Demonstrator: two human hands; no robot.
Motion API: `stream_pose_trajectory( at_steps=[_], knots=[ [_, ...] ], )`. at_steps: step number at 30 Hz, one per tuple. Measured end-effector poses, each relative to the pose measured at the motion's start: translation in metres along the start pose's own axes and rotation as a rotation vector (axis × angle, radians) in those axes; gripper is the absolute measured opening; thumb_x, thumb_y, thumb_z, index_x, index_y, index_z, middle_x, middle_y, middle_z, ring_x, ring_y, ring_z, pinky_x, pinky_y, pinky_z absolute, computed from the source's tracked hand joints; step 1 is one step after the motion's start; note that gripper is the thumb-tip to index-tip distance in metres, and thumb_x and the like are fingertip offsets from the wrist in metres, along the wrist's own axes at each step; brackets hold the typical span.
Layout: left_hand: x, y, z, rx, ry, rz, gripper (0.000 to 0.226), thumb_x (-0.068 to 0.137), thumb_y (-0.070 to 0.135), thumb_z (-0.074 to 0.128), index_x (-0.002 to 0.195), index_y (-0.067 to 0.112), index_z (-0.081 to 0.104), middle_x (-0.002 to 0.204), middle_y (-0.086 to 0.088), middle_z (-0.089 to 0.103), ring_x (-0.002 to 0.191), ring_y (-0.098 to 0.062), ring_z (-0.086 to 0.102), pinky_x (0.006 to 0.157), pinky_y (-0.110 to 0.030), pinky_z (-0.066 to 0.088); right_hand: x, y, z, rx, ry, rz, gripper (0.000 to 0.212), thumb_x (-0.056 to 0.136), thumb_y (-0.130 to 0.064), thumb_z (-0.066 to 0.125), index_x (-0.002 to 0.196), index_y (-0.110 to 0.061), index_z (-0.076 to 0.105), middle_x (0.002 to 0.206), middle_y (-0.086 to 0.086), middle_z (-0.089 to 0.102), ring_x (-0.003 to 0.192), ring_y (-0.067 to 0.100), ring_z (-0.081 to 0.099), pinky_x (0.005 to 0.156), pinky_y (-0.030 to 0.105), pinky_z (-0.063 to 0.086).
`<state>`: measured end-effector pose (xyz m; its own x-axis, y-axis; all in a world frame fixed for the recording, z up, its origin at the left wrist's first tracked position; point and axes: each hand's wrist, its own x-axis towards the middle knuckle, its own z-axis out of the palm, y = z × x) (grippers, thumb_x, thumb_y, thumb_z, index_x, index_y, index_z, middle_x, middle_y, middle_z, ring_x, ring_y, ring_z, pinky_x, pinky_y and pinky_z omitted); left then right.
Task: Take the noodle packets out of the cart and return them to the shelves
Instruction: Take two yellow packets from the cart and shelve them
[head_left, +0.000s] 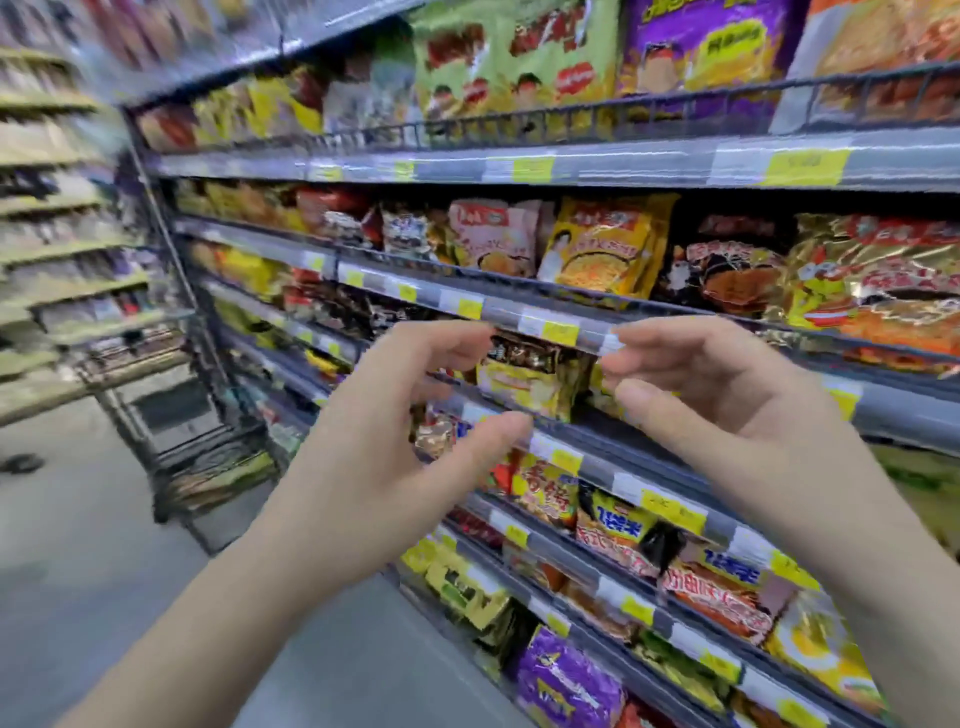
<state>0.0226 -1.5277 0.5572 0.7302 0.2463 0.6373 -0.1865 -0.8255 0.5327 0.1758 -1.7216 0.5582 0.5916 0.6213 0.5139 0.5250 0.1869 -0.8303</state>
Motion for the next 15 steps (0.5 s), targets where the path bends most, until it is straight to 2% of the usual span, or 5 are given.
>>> stream_pose_trajectory(
  at_steps=[3,8,15],
  knots=[
    [-0.03,-0.009,-0.037,0.035,0.09,-0.082,0.054,0.09,0.052,0.066,0.137,0.026,0.055,0.132,0.02,0.06,0.13,-0.007,0.057,0.1,-0.028,0.051,0.013,-0.001,0.045,0.101,-0.089,0.001,0.04,0.073,-0.039,0.073,0.112,-0.028,0.071,0.106,-0.008,0.078,0.102,0.008,0.073,0.082,0.013,0.055],
    [-0.075,-0.046,-0.104,0.101,0.241,-0.18,0.053,0.088,0.052,0.067,0.132,0.024,0.057,0.127,0.016,0.064,0.125,-0.01,0.061,0.097,-0.036,0.056,0.036,-0.004,0.142,0.171,-0.258,-0.022,0.037,0.076,-0.039,0.075,0.112,-0.03,0.071,0.107,-0.006,0.077,0.102,0.012,0.073,0.087,0.021,0.057],
    [-0.134,-0.129,-0.212,0.13,0.405,-0.302,0.052,0.085,0.053,0.066,0.132,0.031,0.056,0.125,0.019,0.065,0.123,-0.004,0.061,0.096,-0.026,0.054,0.072,-0.007,0.311,0.252,-0.429,0.017,0.037,0.078,-0.028,0.075,0.113,-0.02,0.07,0.104,-0.001,0.078,0.096,0.017,0.072,0.085,0.022,0.058]
  ],
)
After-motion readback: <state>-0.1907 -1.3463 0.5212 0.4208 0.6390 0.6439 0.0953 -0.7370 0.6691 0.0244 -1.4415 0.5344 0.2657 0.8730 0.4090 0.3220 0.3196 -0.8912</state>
